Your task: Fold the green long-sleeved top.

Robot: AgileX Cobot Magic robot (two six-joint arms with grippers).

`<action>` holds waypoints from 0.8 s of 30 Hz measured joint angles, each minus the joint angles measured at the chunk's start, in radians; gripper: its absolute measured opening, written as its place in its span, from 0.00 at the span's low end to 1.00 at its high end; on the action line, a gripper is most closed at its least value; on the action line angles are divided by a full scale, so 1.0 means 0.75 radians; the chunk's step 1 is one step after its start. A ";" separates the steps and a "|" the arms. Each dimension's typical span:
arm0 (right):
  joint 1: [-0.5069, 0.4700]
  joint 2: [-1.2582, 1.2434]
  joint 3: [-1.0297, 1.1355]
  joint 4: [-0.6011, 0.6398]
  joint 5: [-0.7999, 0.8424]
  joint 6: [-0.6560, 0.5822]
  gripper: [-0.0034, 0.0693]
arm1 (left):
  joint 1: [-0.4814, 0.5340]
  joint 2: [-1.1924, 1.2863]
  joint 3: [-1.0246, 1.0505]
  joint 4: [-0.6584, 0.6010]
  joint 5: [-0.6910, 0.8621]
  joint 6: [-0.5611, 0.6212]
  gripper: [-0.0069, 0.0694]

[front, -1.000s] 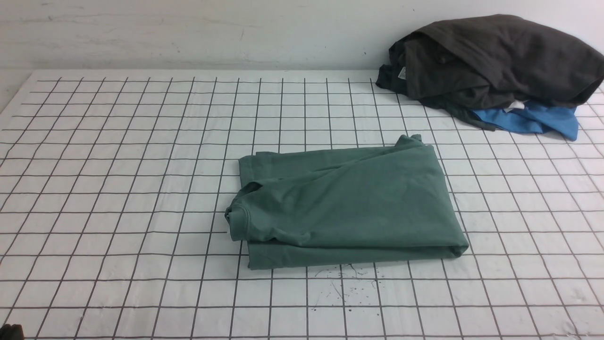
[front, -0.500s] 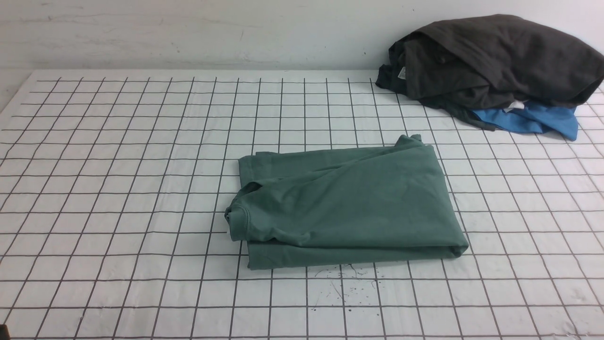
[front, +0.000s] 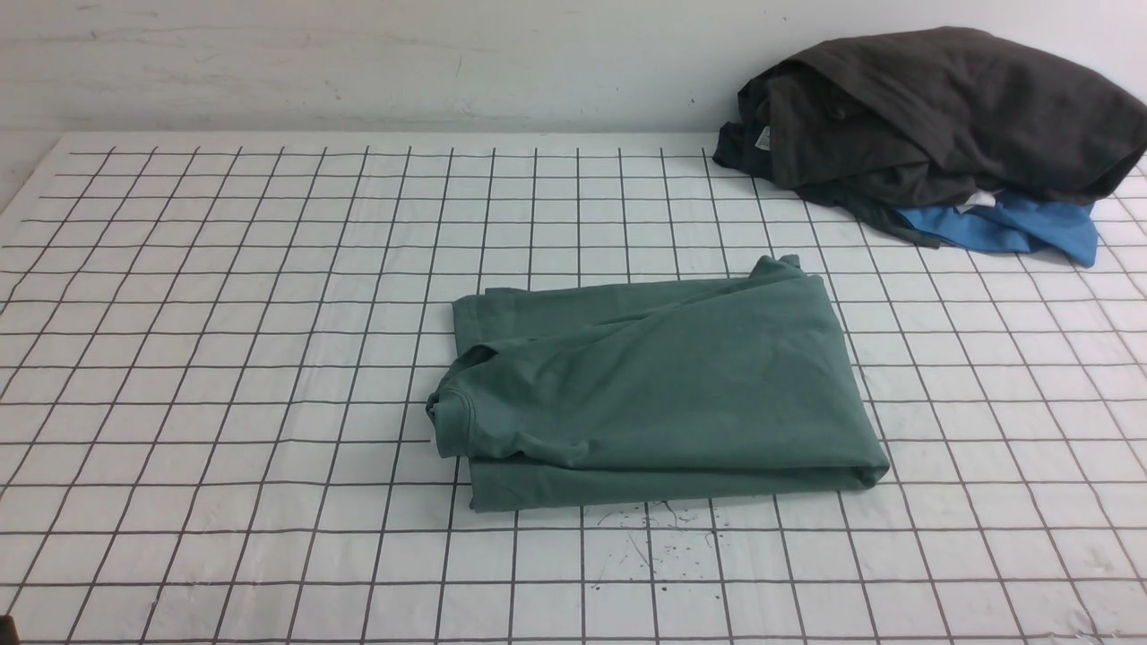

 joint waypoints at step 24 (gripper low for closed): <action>0.000 0.000 0.000 0.000 0.000 0.000 0.03 | 0.000 0.000 0.000 -0.021 0.000 0.000 0.08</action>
